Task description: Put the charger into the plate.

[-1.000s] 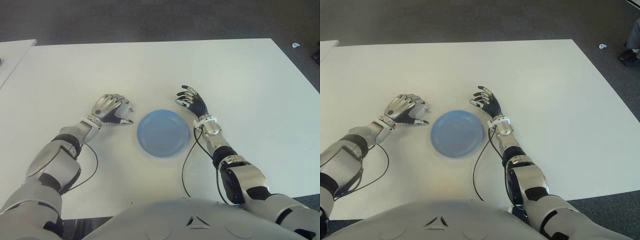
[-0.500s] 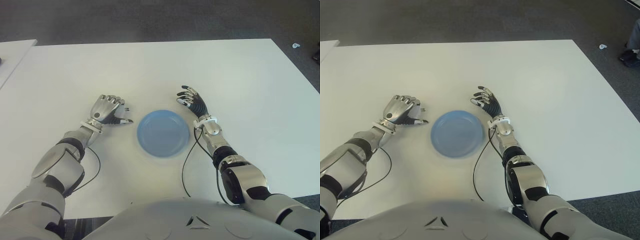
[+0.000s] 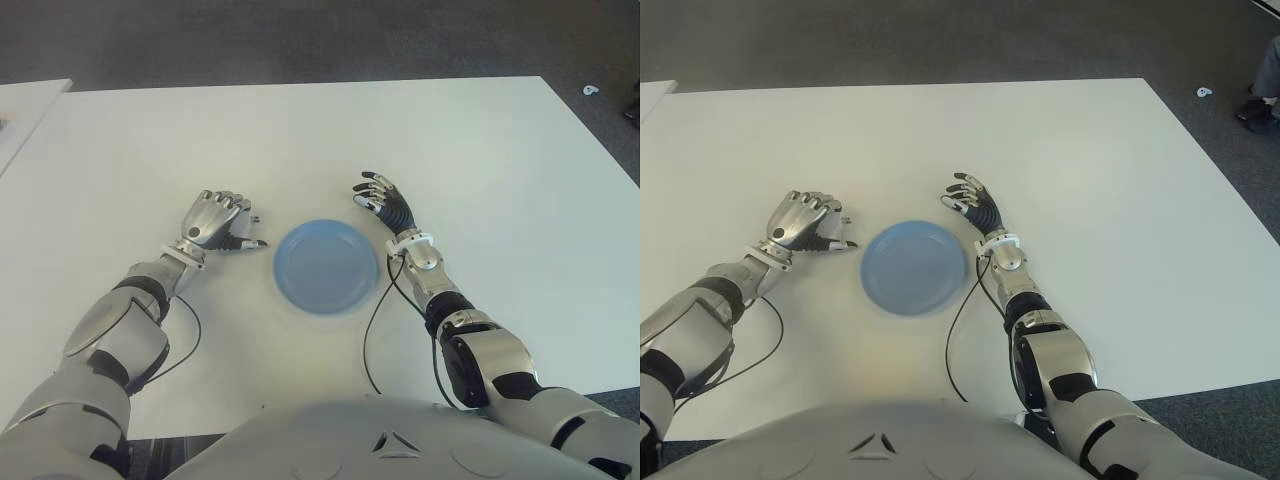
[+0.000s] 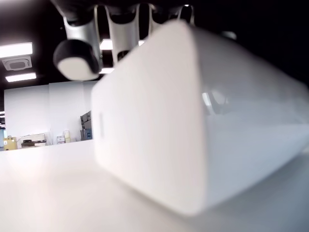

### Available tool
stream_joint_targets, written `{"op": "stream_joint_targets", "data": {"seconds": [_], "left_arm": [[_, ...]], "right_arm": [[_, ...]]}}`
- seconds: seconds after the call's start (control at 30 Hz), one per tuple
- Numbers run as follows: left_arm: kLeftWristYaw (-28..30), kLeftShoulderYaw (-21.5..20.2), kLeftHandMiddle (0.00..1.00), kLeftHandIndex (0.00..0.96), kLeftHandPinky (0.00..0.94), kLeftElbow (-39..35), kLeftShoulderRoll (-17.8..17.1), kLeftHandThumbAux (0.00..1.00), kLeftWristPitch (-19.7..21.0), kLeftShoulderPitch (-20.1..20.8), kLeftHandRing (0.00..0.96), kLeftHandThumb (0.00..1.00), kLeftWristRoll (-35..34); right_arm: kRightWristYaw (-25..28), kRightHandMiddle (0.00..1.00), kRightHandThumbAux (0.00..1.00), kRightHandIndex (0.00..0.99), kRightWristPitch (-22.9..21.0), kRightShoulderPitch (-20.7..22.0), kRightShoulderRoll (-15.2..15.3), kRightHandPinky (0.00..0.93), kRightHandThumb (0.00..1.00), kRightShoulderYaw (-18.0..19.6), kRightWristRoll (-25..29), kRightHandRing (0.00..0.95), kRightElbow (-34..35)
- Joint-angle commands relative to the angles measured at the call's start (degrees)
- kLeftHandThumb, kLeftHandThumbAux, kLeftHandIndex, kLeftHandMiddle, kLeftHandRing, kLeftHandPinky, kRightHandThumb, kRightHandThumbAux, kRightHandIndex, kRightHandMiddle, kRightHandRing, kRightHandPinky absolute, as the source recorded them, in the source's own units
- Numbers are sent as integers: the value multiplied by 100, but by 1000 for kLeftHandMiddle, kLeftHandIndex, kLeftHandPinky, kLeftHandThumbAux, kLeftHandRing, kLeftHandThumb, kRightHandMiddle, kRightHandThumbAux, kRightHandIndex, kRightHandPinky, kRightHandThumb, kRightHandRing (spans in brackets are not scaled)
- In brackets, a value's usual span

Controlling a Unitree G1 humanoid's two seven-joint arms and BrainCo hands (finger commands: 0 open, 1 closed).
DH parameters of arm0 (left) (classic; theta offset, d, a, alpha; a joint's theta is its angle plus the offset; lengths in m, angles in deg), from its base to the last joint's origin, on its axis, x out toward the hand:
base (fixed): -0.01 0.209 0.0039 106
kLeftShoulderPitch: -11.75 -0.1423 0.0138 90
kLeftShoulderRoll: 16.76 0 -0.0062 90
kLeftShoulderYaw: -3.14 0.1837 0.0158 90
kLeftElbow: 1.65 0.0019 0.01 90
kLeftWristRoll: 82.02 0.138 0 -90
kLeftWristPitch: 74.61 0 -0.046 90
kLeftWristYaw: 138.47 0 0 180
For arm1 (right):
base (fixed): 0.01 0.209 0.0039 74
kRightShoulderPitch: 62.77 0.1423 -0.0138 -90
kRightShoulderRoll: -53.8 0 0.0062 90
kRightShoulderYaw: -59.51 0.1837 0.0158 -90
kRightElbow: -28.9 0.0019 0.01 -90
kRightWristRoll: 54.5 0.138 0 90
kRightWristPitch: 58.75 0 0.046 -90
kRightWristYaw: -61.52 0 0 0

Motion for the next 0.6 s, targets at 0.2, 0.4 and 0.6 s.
{"op": "stream_joint_targets", "data": {"seconds": [0.2,0.4,0.6], "left_arm": [[60,-129,930,848,910,5,-46,733,-296,44,917,181,-106],[154,-327,932,846,913,-48,-62,732,-470,129,917,210,-250],[206,-519,933,846,912,-295,-170,733,-790,371,917,270,-344]], "right_arm": [[97,350,519,177,-644,-447,-37,312,0,-55,-68,342,-418],[137,354,524,184,-636,-449,-40,312,0,-42,-47,342,-421],[163,351,521,182,-643,-447,-51,299,0,-23,-20,337,-416]]}}
